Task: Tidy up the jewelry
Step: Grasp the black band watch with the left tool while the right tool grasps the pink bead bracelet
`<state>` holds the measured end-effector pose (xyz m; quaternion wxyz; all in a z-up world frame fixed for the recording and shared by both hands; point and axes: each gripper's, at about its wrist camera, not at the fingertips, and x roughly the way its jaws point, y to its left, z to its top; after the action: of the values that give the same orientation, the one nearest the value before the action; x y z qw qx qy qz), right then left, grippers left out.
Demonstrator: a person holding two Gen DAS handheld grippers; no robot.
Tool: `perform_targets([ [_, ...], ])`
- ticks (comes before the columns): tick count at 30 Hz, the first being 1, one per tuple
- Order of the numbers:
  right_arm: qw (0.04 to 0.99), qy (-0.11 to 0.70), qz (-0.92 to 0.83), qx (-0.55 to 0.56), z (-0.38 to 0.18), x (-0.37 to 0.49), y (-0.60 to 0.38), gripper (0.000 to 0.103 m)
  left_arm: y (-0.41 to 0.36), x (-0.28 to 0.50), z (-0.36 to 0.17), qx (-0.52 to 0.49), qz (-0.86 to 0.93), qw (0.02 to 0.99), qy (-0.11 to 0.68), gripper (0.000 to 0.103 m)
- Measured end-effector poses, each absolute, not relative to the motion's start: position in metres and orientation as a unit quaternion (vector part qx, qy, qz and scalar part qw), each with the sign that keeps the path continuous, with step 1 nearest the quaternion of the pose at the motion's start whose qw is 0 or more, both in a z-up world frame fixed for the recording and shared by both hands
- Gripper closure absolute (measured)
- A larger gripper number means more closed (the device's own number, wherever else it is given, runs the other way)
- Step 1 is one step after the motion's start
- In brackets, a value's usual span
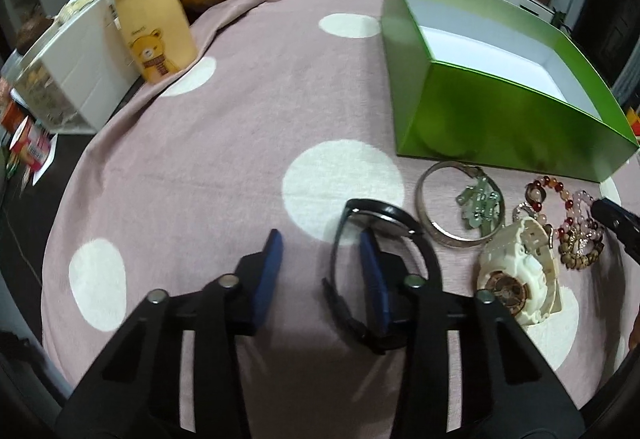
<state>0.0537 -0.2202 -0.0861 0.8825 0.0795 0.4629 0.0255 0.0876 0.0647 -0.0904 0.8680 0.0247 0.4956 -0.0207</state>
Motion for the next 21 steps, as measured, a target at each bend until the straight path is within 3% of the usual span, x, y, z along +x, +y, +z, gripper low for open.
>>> perform_targets([
  [6,0.884,0.458,0.022,0.095,-0.089,0.057,-0.222,0.094,0.055,0.089,-0.09,0.036,-0.038,0.866,0.497,0.088],
  [9,0.888,0.443,0.025,0.116,-0.085,0.054,-0.223,0.096,0.05,0.088,-0.09,0.032,-0.041,0.867,0.496,0.099],
  [21,0.917,0.359,0.086,0.151,-0.035,0.029,-0.214,0.096,0.055,0.075,-0.086,-0.003,-0.043,0.867,0.497,0.1],
])
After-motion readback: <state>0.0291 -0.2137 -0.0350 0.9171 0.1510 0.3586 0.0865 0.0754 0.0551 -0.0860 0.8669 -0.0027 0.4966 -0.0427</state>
